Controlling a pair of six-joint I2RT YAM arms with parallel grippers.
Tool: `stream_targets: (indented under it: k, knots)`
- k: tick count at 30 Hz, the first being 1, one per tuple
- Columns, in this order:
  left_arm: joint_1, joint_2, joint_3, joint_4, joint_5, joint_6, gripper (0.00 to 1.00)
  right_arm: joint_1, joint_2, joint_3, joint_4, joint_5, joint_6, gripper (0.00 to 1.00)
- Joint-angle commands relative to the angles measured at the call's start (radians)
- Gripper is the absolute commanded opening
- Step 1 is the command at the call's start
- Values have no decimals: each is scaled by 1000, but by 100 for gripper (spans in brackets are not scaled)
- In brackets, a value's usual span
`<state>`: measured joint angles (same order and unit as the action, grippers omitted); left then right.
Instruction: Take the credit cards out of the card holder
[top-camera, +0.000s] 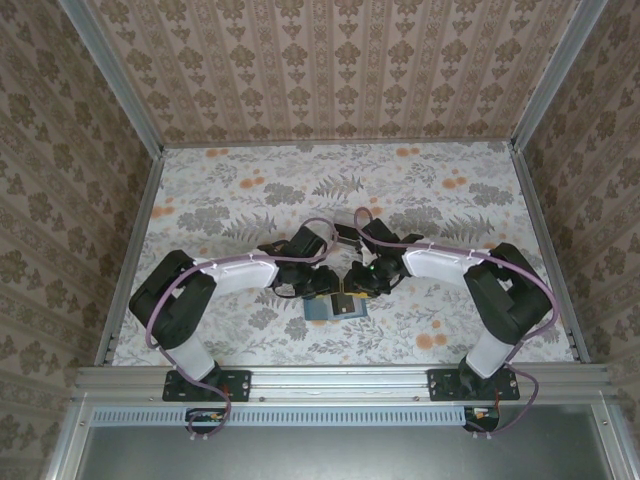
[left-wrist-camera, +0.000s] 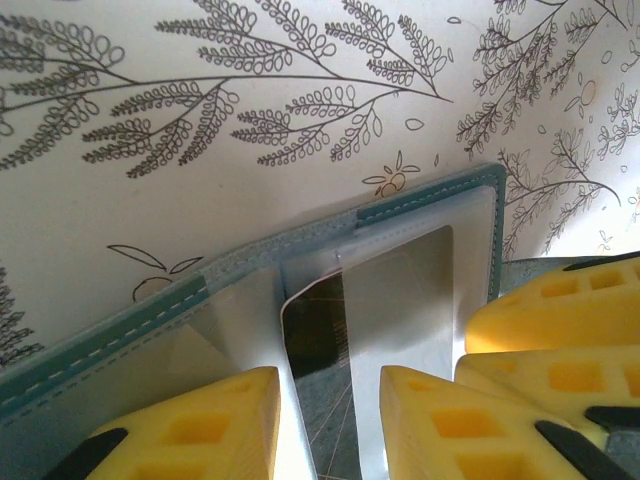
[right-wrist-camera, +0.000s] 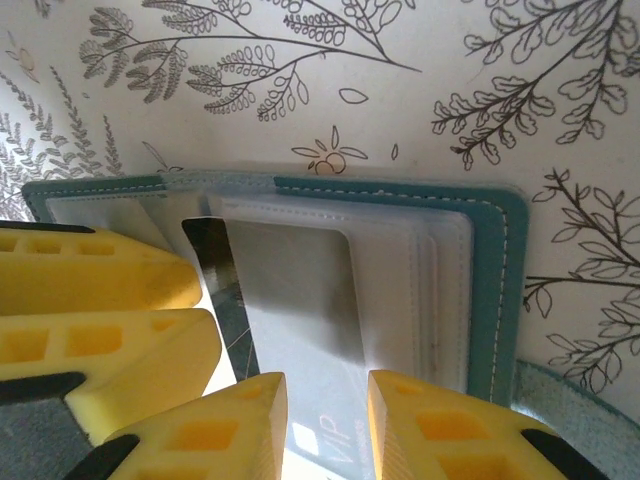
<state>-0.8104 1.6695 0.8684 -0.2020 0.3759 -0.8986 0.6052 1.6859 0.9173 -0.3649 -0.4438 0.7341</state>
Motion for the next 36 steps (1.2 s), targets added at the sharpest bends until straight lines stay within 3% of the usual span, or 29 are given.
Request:
stream_targets:
  k: [1, 7, 18, 31, 36]
  knots:
    - [7, 10, -26, 54, 30, -29, 31, 6, 26, -10, 14, -26, 7, 28]
    - [8, 22, -38, 77, 37, -40, 30, 5, 22, -29, 19, -24, 8, 27]
    - [8, 22, -35, 57, 29, -32, 14, 5, -5, -35, -41, 38, -10, 27]
    - [27, -23, -45, -18, 6, 16, 16, 5, -11, -28, -137, 153, -54, 27]
    - [28, -39, -66, -8, 6, 16, 10, 5, -9, -22, -138, 151, -56, 27]
